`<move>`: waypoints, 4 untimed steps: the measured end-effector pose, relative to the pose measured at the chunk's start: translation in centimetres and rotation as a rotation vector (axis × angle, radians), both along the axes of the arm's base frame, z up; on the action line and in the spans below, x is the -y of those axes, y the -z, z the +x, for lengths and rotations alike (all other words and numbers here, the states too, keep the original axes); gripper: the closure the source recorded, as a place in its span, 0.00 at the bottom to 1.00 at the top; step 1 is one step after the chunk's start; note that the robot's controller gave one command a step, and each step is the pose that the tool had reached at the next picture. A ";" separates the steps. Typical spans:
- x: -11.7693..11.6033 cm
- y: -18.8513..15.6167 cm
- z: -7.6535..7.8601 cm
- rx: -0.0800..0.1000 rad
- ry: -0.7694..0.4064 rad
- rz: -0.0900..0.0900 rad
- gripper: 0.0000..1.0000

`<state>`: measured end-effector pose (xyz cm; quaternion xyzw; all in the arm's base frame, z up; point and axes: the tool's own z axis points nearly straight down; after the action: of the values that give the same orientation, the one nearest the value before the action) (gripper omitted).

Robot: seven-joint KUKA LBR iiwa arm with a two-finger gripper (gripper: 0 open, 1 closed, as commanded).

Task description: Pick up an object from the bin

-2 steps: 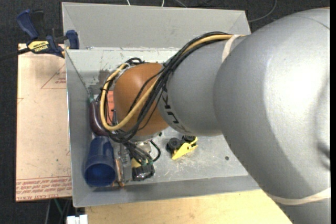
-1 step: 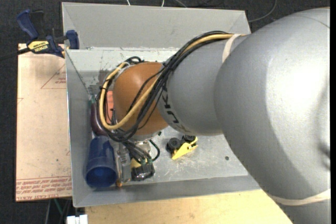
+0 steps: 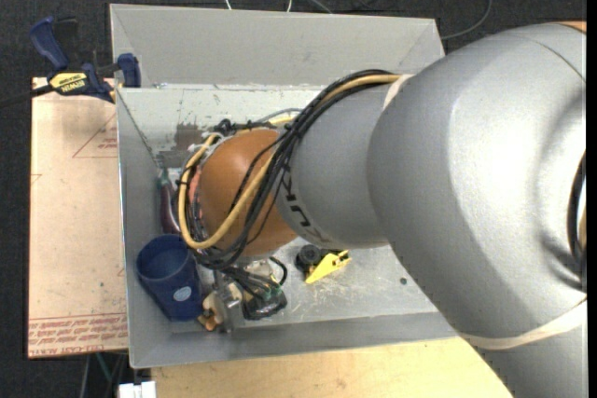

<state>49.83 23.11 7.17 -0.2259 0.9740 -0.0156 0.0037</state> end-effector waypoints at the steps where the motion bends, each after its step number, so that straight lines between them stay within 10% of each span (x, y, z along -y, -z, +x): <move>1: 0.1 0.2 0.6 -0.003 0.018 0.005 1.00; 2: 0.1 0.2 0.6 -0.003 0.018 0.005 1.00; 3: 0.5 -10.0 0.3 -0.006 0.025 0.004 1.00; 4: 0.6 -3.1 2.6 0.027 0.037 0.013 1.00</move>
Offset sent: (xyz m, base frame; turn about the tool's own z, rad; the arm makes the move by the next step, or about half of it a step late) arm 0.0000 0.0000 0.0000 0.0000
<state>52.44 22.56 10.25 -0.2077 0.9779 -0.0123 0.0183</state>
